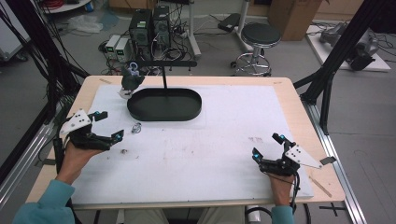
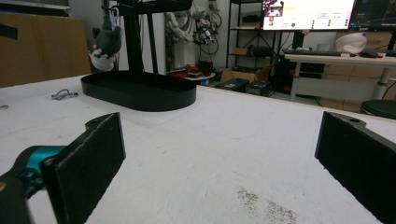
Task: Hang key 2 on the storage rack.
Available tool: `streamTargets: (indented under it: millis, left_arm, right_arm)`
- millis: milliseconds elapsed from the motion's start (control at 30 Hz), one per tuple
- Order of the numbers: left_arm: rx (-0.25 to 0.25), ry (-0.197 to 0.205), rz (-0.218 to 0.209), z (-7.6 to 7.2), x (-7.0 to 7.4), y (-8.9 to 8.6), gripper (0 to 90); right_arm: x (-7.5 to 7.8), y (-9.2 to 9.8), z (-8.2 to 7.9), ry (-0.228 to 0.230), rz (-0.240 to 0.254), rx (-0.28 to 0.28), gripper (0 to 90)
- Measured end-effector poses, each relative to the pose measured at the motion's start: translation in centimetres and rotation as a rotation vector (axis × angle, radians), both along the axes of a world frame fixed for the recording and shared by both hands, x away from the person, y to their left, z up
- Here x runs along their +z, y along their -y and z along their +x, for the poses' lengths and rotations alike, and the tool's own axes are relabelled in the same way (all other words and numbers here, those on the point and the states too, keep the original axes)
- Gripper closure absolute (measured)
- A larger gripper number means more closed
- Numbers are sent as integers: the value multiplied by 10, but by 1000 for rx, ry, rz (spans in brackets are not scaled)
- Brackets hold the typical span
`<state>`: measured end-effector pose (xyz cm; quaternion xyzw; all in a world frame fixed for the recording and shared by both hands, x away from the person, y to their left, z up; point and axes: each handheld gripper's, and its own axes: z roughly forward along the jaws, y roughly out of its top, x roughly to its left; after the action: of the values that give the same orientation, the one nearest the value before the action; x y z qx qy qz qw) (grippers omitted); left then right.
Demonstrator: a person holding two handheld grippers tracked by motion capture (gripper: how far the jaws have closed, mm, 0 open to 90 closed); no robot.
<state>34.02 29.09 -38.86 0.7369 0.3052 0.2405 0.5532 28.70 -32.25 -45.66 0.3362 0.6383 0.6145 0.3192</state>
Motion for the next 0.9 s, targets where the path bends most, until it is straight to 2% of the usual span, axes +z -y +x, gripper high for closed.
streamTargets:
  millis: [200, 267, 400, 500, 600, 667, 733, 900]
  left_arm:
    - [-20, -59, 45, 19, 6, 1, 17]
    - [-25, -75, 84, 25, 7, 2, 17]
    - [-40, -106, 99, 34, 10, 4, 17]
    - [-55, -137, 133, 40, 12, 7, 17]
    - [-68, -144, 156, 45, 15, 8, 17]
    - [-65, -131, 164, 48, 15, 9, 17]
    - [-77, -157, 184, 52, 16, 10, 17]
    - [-97, -194, 245, 61, 15, 17, 17]
  right_arm:
    - [0, 0, 0, 1, 0, 1, 8]
    - [0, 0, 0, 0, 2, 2, 8]
    - [0, 0, 0, -4, 2, 1, 8]
    - [0, 1, 0, 3, 2, -1, 8]
    - [0, 1, 0, 2, 0, 1, 8]
    - [0, 1, 0, 3, 0, 1, 8]
    - [0, 1, 0, 2, 0, 1, 7]
    - [0, 0, 0, 4, -1, 1, 8]
